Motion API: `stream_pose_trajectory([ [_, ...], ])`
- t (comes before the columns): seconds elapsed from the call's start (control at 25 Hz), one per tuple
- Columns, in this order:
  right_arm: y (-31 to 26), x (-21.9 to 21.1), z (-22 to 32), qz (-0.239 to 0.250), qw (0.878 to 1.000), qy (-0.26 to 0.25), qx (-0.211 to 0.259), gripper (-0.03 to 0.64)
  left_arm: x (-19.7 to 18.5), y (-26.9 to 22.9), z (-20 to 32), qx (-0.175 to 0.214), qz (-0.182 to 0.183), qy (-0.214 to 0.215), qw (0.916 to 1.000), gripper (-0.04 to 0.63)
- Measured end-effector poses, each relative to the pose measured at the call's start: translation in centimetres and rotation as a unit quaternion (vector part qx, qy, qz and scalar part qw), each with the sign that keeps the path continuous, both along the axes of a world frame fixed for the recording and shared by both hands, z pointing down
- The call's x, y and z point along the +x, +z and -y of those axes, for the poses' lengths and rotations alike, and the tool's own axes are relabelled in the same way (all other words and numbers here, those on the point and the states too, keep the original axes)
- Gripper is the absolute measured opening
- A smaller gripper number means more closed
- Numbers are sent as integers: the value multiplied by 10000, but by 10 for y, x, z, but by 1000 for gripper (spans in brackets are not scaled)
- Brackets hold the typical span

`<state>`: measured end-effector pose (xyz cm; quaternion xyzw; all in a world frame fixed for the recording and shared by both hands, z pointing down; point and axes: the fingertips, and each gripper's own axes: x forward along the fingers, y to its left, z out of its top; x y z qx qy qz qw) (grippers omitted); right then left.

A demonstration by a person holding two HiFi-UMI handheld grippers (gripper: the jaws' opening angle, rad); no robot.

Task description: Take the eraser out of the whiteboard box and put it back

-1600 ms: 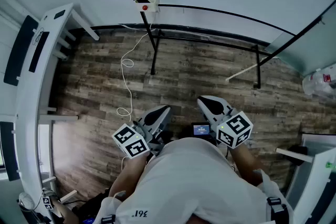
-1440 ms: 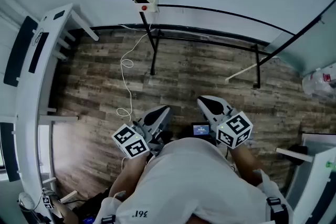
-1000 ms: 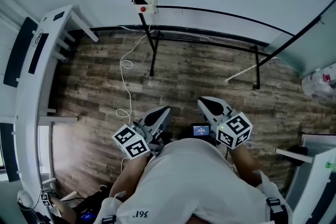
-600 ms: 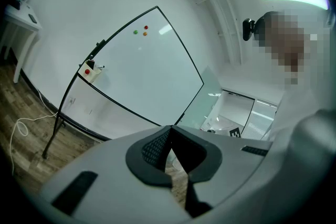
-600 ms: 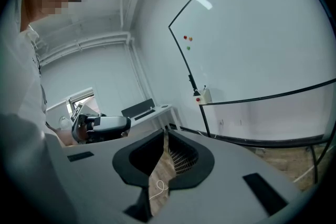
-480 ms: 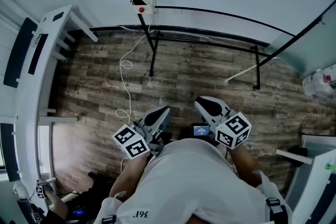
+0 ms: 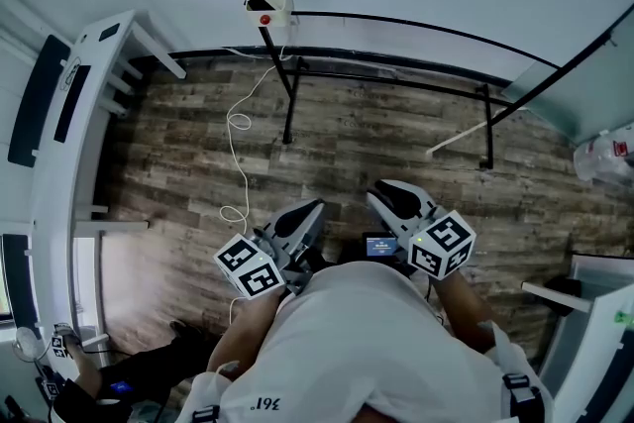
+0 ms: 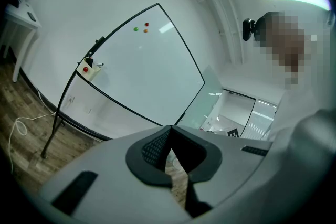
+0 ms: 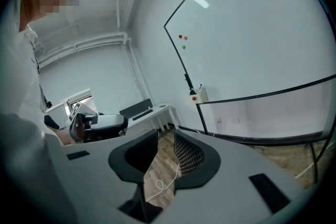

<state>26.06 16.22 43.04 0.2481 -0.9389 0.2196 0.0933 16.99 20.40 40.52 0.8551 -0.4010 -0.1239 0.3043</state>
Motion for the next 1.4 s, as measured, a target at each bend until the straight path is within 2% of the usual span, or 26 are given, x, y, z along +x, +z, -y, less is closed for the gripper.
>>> stream_pose_trajectory([
  [0.48, 8, -32, 37, -93, 9998, 155, -52, 97, -35, 5, 37, -11, -55, 164, 9998, 6],
  [0.68, 7, -73, 73, -96, 9994, 339, -44, 97, -81, 2, 72, 7, -44, 272, 9996, 6],
  [1.12, -4, -185, 139, -194, 9981, 593, -17, 97, -211, -5, 134, 27, -27, 326, 9995, 6],
  [1.4, -8, -216, 168, -266, 9962, 826, 68, 97, -248, -2, 159, -13, -45, 443, 9990, 6],
])
